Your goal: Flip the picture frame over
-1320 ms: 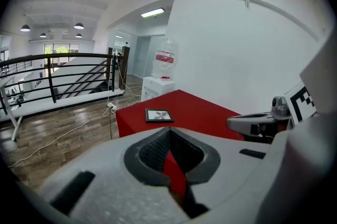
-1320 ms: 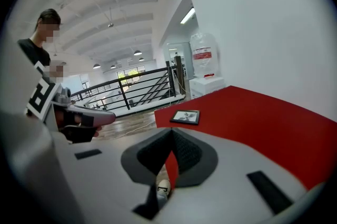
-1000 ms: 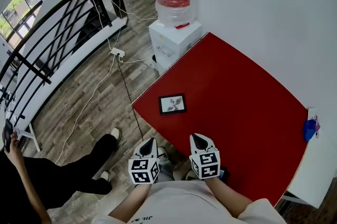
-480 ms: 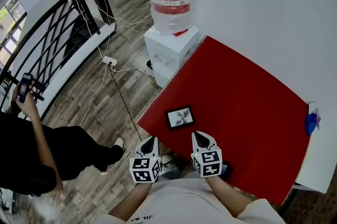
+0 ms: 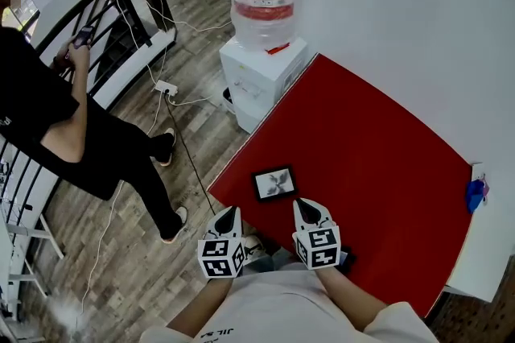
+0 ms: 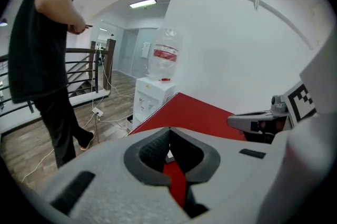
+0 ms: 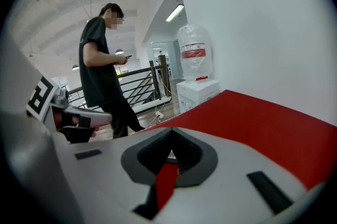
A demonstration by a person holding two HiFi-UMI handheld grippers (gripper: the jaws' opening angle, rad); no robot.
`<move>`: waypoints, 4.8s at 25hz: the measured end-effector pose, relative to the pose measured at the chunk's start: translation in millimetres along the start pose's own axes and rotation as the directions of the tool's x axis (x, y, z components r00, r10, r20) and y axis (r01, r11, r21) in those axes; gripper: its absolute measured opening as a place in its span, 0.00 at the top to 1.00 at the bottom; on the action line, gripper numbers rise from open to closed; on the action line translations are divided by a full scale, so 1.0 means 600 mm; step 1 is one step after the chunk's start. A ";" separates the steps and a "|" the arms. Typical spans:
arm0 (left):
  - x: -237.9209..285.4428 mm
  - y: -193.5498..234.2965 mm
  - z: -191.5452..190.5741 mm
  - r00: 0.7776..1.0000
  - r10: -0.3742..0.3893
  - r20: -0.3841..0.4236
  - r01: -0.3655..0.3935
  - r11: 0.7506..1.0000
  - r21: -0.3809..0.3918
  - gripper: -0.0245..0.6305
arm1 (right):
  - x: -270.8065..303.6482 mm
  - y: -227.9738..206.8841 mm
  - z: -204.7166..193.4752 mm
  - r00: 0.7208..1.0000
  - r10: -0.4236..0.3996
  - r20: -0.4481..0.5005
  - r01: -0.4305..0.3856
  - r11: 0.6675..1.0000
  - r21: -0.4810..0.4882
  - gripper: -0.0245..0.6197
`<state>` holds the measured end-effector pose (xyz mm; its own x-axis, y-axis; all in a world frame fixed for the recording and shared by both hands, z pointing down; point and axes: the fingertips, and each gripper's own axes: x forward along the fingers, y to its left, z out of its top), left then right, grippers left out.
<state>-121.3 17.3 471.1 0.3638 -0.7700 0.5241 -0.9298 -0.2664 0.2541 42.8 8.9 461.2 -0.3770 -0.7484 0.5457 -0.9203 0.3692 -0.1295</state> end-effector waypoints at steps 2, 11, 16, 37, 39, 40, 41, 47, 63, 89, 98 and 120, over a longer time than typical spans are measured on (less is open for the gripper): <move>0.003 0.000 0.000 1.000 0.011 0.000 -0.011 1.000 -0.003 0.95 | 0.006 -0.005 0.000 1.000 0.007 -0.007 -0.007 1.000 -0.008 0.96; 0.024 0.010 -0.004 0.999 0.038 -0.009 -0.038 0.999 -0.022 0.95 | 0.040 -0.011 0.000 0.999 0.025 -0.039 -0.026 0.999 -0.031 0.96; 0.034 0.033 -0.007 0.998 0.061 -0.017 -0.061 0.998 -0.018 0.95 | 0.068 0.004 -0.008 0.997 0.033 -0.063 -0.036 0.998 -0.049 0.96; 0.077 0.098 -0.089 0.993 0.062 -0.099 -0.068 0.996 -0.062 0.95 | 0.217 0.077 -0.107 0.983 -0.005 -0.185 0.008 1.000 0.017 0.81; 0.079 0.107 -0.095 0.992 0.063 -0.107 -0.070 0.996 -0.062 0.95 | 0.230 0.080 -0.118 0.980 -0.017 -0.199 0.024 0.999 0.034 0.78; 0.079 0.111 -0.097 0.992 0.063 -0.111 -0.071 0.996 -0.063 0.95 | 0.236 0.082 -0.124 0.978 -0.023 -0.207 0.032 0.999 0.039 0.77; 0.079 0.116 -0.099 0.991 0.063 -0.115 -0.071 0.995 -0.064 0.95 | 0.241 0.083 -0.128 0.976 -0.028 -0.217 0.038 0.998 0.043 0.76; 0.087 0.136 -0.120 0.988 0.057 -0.144 -0.069 0.995 -0.075 0.95 | 0.276 0.085 -0.152 0.961 -0.050 -0.271 0.057 0.998 0.021 0.74; 0.093 0.182 -0.132 0.985 0.049 -0.165 -0.066 0.992 -0.103 0.95 | 0.327 0.099 -0.178 0.916 -0.141 -0.377 0.122 0.990 -0.073 0.75; 0.094 0.176 -0.125 0.987 0.054 -0.154 -0.070 0.992 -0.101 0.95 | 0.301 0.116 -0.107 0.963 0.069 -0.259 -0.001 0.967 0.254 0.86; 0.093 0.147 -0.107 0.989 0.054 -0.135 -0.066 0.994 -0.086 0.95 | 0.270 0.108 -0.032 0.948 0.314 -0.050 -0.228 0.780 0.583 0.86; 0.126 0.027 -0.112 0.991 -0.060 -0.122 0.058 0.998 -0.017 0.95 | 0.199 0.051 0.002 0.802 0.498 0.330 -0.525 0.326 0.786 0.86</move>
<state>-105.3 -6.3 569.3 0.4231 -0.6760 0.6033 -0.9058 -0.3012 0.2978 -30.4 -69.9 521.6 -0.7949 -0.5983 0.1005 -0.1841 0.0801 -0.9796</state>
